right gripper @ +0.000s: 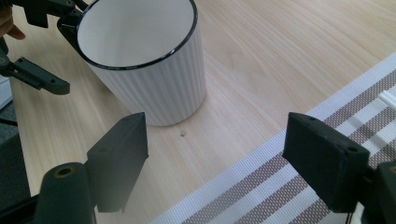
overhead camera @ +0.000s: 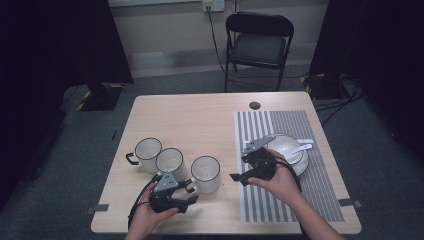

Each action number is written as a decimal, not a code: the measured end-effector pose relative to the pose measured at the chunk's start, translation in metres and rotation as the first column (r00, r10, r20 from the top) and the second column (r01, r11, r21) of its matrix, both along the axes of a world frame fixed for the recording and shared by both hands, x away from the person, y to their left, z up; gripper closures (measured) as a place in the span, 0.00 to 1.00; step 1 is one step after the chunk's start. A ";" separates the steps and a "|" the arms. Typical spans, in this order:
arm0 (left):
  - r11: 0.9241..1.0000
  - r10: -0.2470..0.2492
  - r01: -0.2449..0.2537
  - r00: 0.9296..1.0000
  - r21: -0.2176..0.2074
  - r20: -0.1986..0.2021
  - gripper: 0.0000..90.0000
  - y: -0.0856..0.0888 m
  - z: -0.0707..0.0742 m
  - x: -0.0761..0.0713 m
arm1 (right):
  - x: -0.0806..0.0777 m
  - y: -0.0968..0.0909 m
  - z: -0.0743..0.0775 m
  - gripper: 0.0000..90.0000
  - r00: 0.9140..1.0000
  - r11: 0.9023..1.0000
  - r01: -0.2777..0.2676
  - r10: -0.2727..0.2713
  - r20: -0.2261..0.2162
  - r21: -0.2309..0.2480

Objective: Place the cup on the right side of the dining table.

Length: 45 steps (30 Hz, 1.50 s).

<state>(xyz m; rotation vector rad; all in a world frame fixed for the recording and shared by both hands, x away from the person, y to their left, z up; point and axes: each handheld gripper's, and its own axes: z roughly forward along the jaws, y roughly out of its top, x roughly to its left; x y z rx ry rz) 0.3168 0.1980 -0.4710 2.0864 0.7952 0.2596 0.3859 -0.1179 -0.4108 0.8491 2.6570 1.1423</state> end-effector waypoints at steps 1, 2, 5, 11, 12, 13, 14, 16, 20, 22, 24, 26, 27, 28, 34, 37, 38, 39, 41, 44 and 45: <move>1.000 0.017 -0.017 1.000 -0.002 -0.008 0.37 0.001 0.000 0.001 | 0.001 0.002 0.001 0.24 1.000 1.000 0.001 -0.001 -0.002 0.001; 1.000 0.031 -0.031 0.999 -0.003 -0.009 0.39 0.002 -0.001 0.002 | 0.001 0.003 0.001 0.24 1.000 1.000 0.002 -0.002 -0.005 0.000; 0.999 0.049 -0.049 0.999 -0.012 -0.017 0.43 0.003 0.000 0.003 | 0.004 0.008 0.003 0.24 1.000 1.000 0.001 -0.001 -0.007 -0.001; 0.998 0.065 -0.065 0.998 -0.006 -0.012 0.47 0.002 0.001 0.004 | 0.010 0.018 0.008 0.25 1.000 1.000 -0.011 0.011 -0.008 -0.004; 0.998 0.061 -0.061 0.998 0.001 -0.015 0.48 0.002 0.001 0.004 | 0.011 0.020 0.009 0.25 1.000 1.000 -0.012 0.012 -0.009 -0.005; 0.998 0.061 -0.061 0.998 0.001 -0.015 0.48 0.002 0.001 0.004 | 0.012 0.021 0.009 0.25 1.000 1.000 -0.014 0.014 -0.012 -0.003; 0.998 0.061 -0.061 0.998 -0.007 -0.017 0.49 0.002 0.000 0.004 | 0.014 0.023 0.009 0.25 1.000 1.000 -0.018 0.018 -0.013 -0.001; 0.999 0.052 -0.052 0.999 0.008 0.011 0.50 0.001 0.001 0.003 | 0.017 0.026 0.010 0.26 1.000 1.000 -0.017 0.017 -0.020 0.002; 0.999 0.045 -0.046 0.998 0.013 0.041 0.50 0.002 0.003 0.004 | 0.021 0.032 0.010 0.27 0.999 1.000 -0.019 0.019 -0.030 0.010; 0.999 0.039 -0.040 0.998 0.014 0.053 0.50 0.002 0.004 0.004 | 0.023 0.034 0.010 0.27 0.999 1.000 -0.020 0.020 -0.031 0.002; 0.999 0.029 -0.030 0.998 0.018 0.056 0.50 0.001 0.005 0.004 | 0.024 0.037 0.009 0.28 0.999 1.000 -0.017 0.017 -0.036 -0.001; 0.999 0.031 -0.034 0.997 0.037 0.067 0.50 0.000 0.005 0.003 | 0.026 0.039 0.008 0.28 0.999 1.000 -0.016 0.015 -0.047 -0.002; 0.999 0.031 -0.033 0.997 0.035 0.072 0.50 0.000 0.005 0.003 | 0.028 0.039 0.009 0.30 0.999 1.000 -0.013 0.014 -0.045 0.011; 0.999 0.036 -0.038 0.996 0.025 0.076 0.50 -0.001 0.005 0.003 | 0.029 0.039 0.010 0.33 0.999 1.000 -0.012 0.013 -0.043 0.018; 0.995 0.075 -0.079 0.996 0.062 0.052 0.62 -0.004 0.006 0.004 | 0.033 0.047 0.013 0.38 0.998 1.000 -0.016 0.017 -0.059 0.015; 0.995 0.080 -0.083 0.995 0.051 0.057 0.68 -0.004 0.006 0.005 | 0.034 0.050 0.012 0.39 0.998 1.000 -0.019 0.019 -0.062 0.011; 0.994 0.098 -0.100 0.994 0.048 0.045 0.69 -0.005 0.006 0.005 | 0.036 0.053 0.011 0.41 0.998 1.000 -0.018 0.019 -0.063 0.009; 0.995 0.093 -0.095 0.994 0.041 0.049 0.70 -0.005 0.006 0.006 | 0.036 0.054 0.010 0.42 0.997 1.000 -0.017 0.018 -0.070 0.010; 0.996 0.082 -0.084 0.996 0.041 0.044 0.75 -0.006 0.006 0.006 | 0.038 0.057 0.009 0.43 0.997 1.000 -0.011 0.012 -0.071 0.007; 0.995 0.078 -0.081 0.995 0.050 0.055 0.79 -0.009 0.006 0.005 | 0.041 0.061 0.008 0.46 0.997 1.000 -0.010 0.010 -0.074 0.005; 0.995 0.078 -0.081 0.995 0.050 0.055 0.80 -0.009 0.006 0.005 | 0.042 0.062 0.008 0.48 0.997 1.000 -0.009 0.009 -0.074 0.001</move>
